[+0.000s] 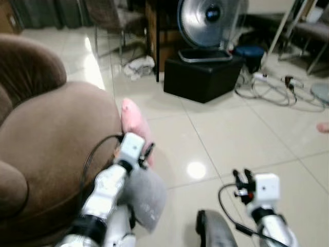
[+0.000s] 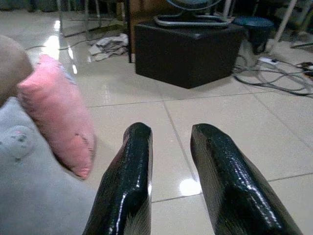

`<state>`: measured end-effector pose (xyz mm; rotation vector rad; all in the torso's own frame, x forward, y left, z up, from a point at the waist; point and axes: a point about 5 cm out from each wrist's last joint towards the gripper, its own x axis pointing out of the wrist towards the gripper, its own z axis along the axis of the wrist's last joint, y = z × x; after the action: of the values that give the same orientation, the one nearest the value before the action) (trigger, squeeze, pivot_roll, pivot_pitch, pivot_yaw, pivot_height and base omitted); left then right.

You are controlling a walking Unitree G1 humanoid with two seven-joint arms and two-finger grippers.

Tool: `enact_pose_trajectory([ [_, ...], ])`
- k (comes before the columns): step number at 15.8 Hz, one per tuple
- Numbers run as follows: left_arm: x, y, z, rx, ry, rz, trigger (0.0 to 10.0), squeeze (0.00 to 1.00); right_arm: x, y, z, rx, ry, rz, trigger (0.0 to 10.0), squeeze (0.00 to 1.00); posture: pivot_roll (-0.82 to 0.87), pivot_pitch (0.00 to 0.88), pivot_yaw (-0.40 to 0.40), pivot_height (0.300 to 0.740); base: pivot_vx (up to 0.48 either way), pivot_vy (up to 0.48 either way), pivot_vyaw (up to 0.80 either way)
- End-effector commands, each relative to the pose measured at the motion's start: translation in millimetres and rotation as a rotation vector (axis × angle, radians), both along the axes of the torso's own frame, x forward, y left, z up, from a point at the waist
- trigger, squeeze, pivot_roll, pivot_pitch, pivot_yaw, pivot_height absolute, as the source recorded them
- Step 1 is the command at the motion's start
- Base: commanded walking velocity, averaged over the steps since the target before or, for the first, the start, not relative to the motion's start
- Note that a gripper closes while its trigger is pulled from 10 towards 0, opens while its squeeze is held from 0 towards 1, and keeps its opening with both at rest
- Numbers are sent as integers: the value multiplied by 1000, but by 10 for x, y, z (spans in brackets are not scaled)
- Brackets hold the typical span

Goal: Move the pillow to the sofa from floor

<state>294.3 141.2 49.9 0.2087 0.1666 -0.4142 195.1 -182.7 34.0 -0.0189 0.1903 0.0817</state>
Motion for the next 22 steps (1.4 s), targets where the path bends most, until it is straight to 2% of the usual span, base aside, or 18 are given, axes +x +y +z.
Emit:
enact_pose_trajectory([
  [1, 11, 39, -53, 33, 34, 28, 10000, 0, 16, 25, 18, 5, -2, 16, 10000, 0, 27, 0, -31, 556, 0, 0, 0],
  [4, 9, 75, -195, 68, 113, 54, 10000, 0, 18, 70, 8, 14, 20, 42, 10000, 0, 28, 0, -42, 556, 0, 0, 0],
  [6, 79, 141, -368, 189, 249, 121, 10000, 0, 18, 126, 58, 18, 13, 88, 10000, 0, 5, 56, -66, 536, 0, 0, 0],
  [9, 193, 315, -348, 332, 285, 210, 10000, 0, -5, 195, 153, -20, 14, 171, 10000, 0, -51, 148, -81, 526, 0, 0, 0],
  [10, 225, 434, -318, 374, 289, 266, 10000, 0, -14, 213, 196, -41, 10, 197, 10000, 0, -66, 170, -82, 526, 0, 0, 0],
  [11, 259, 554, -274, 372, 298, 339, 10000, 1000, -31, 236, 247, -60, 5, 226, 10000, 0, -92, 207, -77, 526, 0, 0, 0],
  [13, 281, 664, -237, 395, 304, 381, 10000, 1000, -55, 278, 295, -91, 6, 271, 10000, 0, -111, 231, -73, 526, 0, 0, 0],
  [14, 317, 756, -175, 440, 275, 419, 10000, 1000, -91, 286, 348, -108, 13, 289, 10000, 0, -139, 264, -67, 526, 0, 0, 0],
  [15, 330, 794, -149, 445, 265, 433, 10000, 1000, -99, 293, 365, -112, 15, 301, 10000, 0, -145, 272, -62, 526, 0, 0, 0],
  [18, 331, 902, -117, 509, 270, 415, 10000, 1000, -120, 309, 440, -139, 19, 356, 10000, 0, -172, 299, -62, 526, 0, 0, 0],
  [22, 313, 991, -108, 554, 269, 436, 10000, 1000, -165, 259, 509, -160, 32, 378, 10000, 0, -210, 325, -80, 526, 0, 0, 0],
])
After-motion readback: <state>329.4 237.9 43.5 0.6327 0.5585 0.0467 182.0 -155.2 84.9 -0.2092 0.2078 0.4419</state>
